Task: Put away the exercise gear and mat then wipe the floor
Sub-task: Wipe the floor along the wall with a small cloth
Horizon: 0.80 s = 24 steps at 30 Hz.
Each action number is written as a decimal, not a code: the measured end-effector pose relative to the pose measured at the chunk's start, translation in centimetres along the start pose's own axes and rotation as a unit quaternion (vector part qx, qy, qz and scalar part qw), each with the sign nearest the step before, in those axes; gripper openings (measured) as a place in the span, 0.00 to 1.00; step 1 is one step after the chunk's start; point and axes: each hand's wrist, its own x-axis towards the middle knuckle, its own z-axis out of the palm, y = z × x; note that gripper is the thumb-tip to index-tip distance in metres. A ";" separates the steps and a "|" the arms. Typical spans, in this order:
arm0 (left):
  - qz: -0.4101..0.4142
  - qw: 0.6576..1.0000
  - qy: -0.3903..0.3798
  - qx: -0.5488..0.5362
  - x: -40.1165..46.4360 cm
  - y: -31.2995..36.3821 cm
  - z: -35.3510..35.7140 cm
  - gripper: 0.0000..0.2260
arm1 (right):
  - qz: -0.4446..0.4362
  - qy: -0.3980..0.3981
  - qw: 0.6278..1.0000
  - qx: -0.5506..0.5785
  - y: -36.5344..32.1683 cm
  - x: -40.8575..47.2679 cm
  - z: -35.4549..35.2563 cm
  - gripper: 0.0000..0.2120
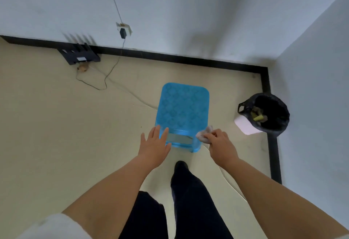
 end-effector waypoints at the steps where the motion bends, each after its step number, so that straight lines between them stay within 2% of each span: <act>1: -0.001 1.000 -0.008 -0.006 1.8 0.3 0.0 0.26 | 0.006 -0.004 1.000 0.009 0.4 2.1 -0.2 0.23; 6: -0.004 0.999 -0.031 -0.012 11.6 0.8 2.5 0.26 | 0.008 0.025 0.997 0.075 1.7 13.0 2.4 0.22; 12: 0.011 1.000 -0.018 0.003 21.7 0.2 8.6 0.26 | 0.037 0.054 0.991 0.119 2.9 21.8 10.2 0.21; 16: 0.003 1.000 -0.019 0.006 23.8 -0.7 12.0 0.27 | 0.036 0.016 0.998 0.049 3.1 22.7 13.8 0.20; 19: 0.009 1.000 0.007 0.021 23.2 -0.9 13.2 0.30 | 0.016 -0.004 1.000 -0.016 3.3 22.4 14.5 0.24; 24: 0.005 0.995 -0.100 -0.025 22.9 -0.9 9.3 0.28 | 0.019 -0.130 0.990 -0.060 2.1 22.8 10.9 0.23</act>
